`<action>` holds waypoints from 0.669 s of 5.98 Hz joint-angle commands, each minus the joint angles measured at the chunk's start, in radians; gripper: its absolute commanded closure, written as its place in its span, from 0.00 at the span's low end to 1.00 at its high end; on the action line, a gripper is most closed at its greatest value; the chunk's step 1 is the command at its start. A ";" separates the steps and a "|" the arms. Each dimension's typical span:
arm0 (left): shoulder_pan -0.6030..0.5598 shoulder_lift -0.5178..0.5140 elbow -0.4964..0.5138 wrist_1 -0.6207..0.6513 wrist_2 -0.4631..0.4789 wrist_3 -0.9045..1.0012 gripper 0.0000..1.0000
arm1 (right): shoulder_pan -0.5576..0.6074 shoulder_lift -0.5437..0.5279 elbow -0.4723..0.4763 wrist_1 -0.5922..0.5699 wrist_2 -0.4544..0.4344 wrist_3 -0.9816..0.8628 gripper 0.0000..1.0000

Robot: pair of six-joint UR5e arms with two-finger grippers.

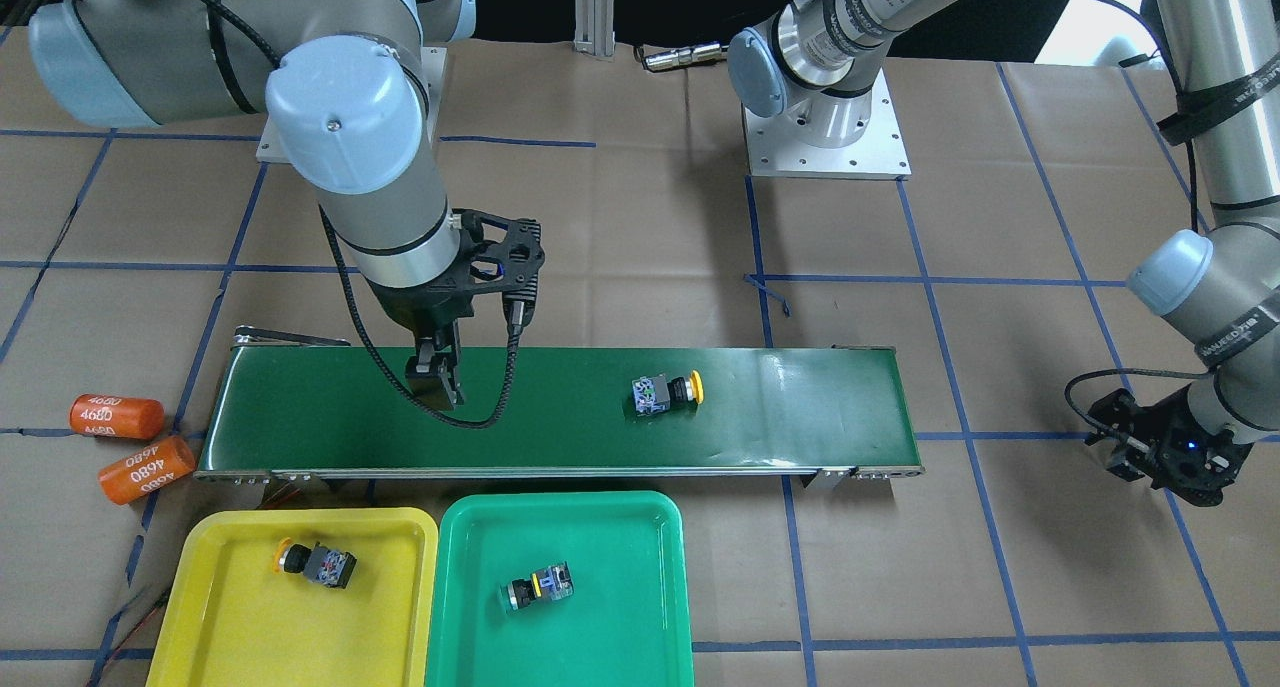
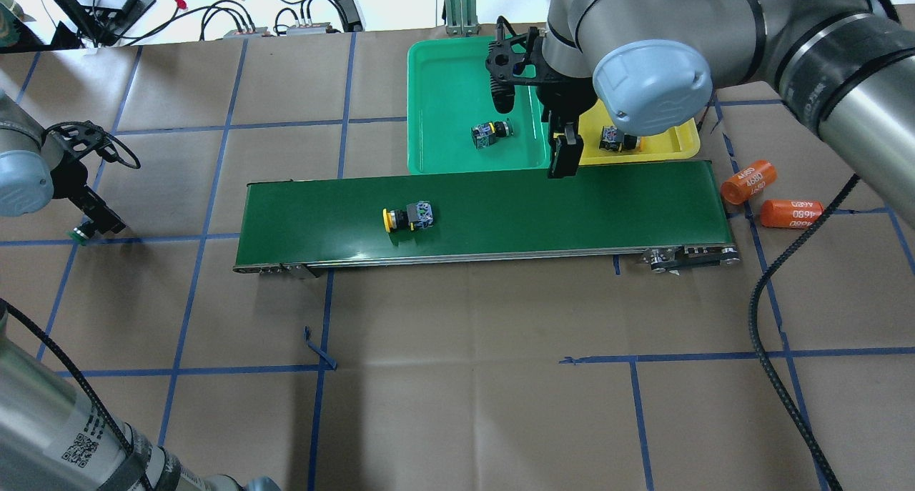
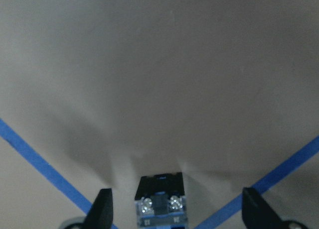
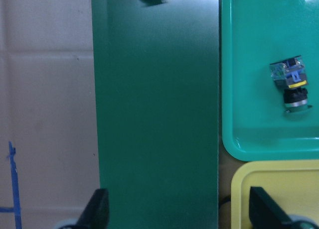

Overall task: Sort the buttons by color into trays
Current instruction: 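Lower the right gripper onto the yellow button on the belt and grasp it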

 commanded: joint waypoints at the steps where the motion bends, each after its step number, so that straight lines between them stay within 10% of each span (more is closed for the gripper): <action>1: 0.010 -0.010 0.016 0.001 0.007 0.003 0.92 | 0.094 0.052 0.043 -0.115 0.005 0.118 0.00; 4: -0.034 0.105 -0.010 -0.110 0.001 0.016 1.00 | 0.155 0.133 0.102 -0.321 0.057 0.181 0.00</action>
